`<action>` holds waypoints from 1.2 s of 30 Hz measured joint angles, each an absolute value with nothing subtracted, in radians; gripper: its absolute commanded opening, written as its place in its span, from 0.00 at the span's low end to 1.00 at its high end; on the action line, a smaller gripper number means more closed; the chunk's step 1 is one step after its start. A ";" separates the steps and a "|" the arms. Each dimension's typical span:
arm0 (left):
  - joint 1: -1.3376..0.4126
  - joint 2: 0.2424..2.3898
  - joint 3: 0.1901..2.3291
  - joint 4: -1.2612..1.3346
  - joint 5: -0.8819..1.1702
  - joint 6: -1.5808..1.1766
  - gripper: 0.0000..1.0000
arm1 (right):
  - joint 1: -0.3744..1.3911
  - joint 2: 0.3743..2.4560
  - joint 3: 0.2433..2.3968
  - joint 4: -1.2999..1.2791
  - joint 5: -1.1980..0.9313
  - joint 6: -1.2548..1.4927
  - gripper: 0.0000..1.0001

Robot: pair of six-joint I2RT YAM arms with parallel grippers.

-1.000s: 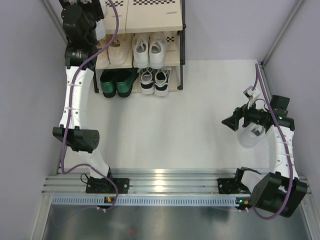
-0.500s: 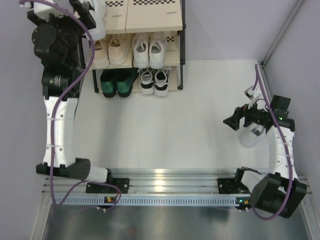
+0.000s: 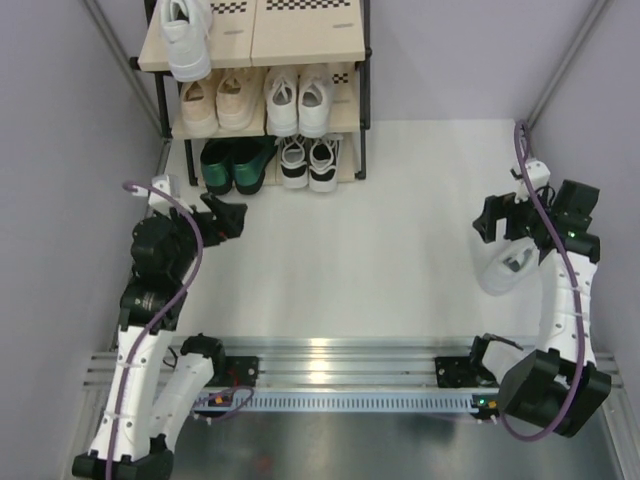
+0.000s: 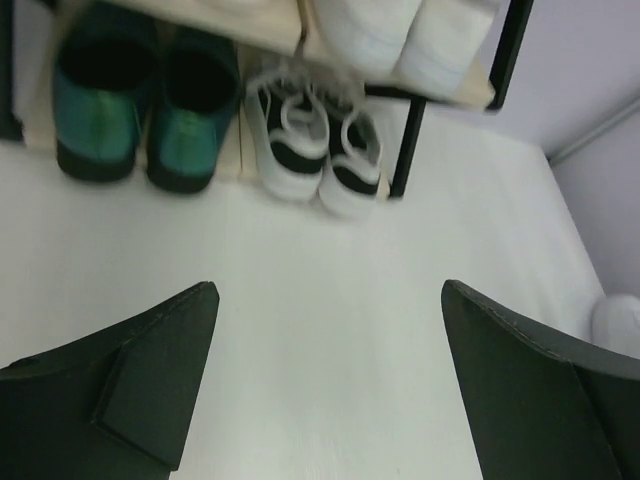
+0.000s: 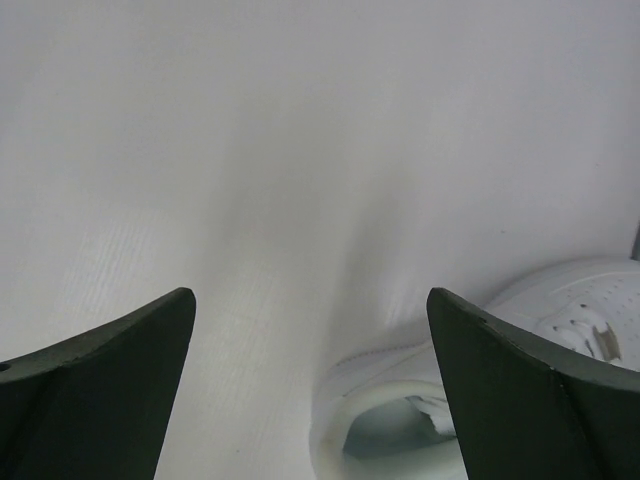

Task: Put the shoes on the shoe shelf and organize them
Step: Pick up the shoe at the center of the board.

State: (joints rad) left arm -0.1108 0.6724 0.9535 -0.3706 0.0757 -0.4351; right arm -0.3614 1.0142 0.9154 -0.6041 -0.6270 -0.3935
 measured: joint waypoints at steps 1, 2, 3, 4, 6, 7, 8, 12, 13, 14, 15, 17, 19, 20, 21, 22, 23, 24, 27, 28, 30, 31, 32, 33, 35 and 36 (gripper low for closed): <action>-0.111 0.634 0.885 -0.387 0.101 -0.463 0.98 | -0.371 1.028 0.933 -0.615 -0.607 -0.403 0.99; -0.110 0.602 0.817 -0.394 0.128 -0.496 0.98 | -0.379 1.032 0.942 -0.619 -0.585 -0.411 0.99; -0.111 0.565 0.746 -0.401 0.155 -0.532 0.97 | -0.392 1.034 0.949 -0.629 -0.552 -0.424 0.99; -0.111 0.535 0.693 -0.411 0.179 -0.560 0.97 | -0.400 1.034 0.952 -0.636 -0.525 -0.433 0.99; -0.111 0.486 0.598 -0.416 0.234 -0.623 0.95 | -0.418 1.034 0.956 -0.651 -0.456 -0.456 1.00; -0.111 0.468 0.566 -0.416 0.257 -0.648 0.94 | -0.427 1.036 0.957 -0.657 -0.422 -0.468 0.99; -0.111 0.453 0.535 -0.416 0.286 -0.677 0.94 | -0.435 1.038 0.957 -0.661 -0.386 -0.477 0.97; -0.111 0.452 0.467 -0.408 0.379 -0.749 0.94 | -0.492 1.067 0.958 -0.680 -0.278 -0.515 0.90; -0.111 0.455 0.454 -0.407 0.398 -0.762 0.94 | -0.511 1.081 0.958 -0.681 -0.258 -0.522 0.90; -0.111 0.456 0.442 -0.407 0.413 -0.771 0.93 | -0.530 1.096 0.958 -0.681 -0.237 -0.527 0.89; -0.111 0.456 0.434 -0.406 0.426 -0.780 0.93 | -0.546 1.109 0.957 -0.680 -0.222 -0.532 0.87; -0.113 0.456 0.422 -0.404 0.448 -0.792 0.93 | -0.575 1.142 0.957 -0.676 -0.194 -0.544 0.84; -0.119 0.459 0.416 -0.404 0.464 -0.801 0.92 | -0.586 1.162 0.957 -0.673 -0.185 -0.550 0.81; -0.123 0.461 0.415 -0.403 0.469 -0.805 0.92 | -0.587 1.177 0.957 -0.670 -0.183 -0.552 0.80; -0.127 0.466 0.415 -0.402 0.476 -0.809 0.92 | -0.587 1.197 0.957 -0.666 -0.183 -0.556 0.79; -0.133 0.470 0.414 -0.401 0.479 -0.812 0.92 | -0.587 1.213 0.956 -0.661 -0.183 -0.556 0.79; -0.142 0.474 0.414 -0.399 0.478 -0.817 0.92 | -0.587 1.229 0.955 -0.654 -0.182 -0.557 0.78; -0.153 0.477 0.414 -0.394 0.477 -0.822 0.91 | -0.587 1.242 0.953 -0.645 -0.181 -0.558 0.75; -0.230 0.498 0.407 -0.359 0.439 -0.844 0.91 | -0.587 1.266 0.930 -0.618 -0.178 -0.558 0.65; -0.274 0.513 0.405 -0.345 0.414 -0.852 0.91 | -0.587 1.273 0.928 -0.615 -0.178 -0.558 0.62; -0.403 0.563 0.403 -0.302 0.342 -0.865 0.92 | -0.587 1.298 0.923 -0.602 -0.179 -0.558 0.51; -0.482 0.599 0.403 -0.277 0.303 -0.867 0.93 | -0.587 1.310 0.923 -0.599 -0.184 -0.556 0.46; -0.582 0.649 0.405 -0.241 0.252 -0.870 0.93 | -0.587 1.320 0.923 -0.598 -0.192 -0.549 0.34; -0.650 0.691 0.406 -0.209 0.221 -0.867 0.93 | -0.585 1.326 0.922 -0.598 -0.201 -0.545 0.30; -0.788 0.793 0.414 -0.142 0.165 -0.854 0.95 | -0.585 1.329 0.914 -0.593 -0.216 -0.531 0.19; -0.852 0.865 0.423 -0.105 0.141 -0.835 0.95 | -0.585 1.327 0.909 -0.588 -0.222 -0.527 0.02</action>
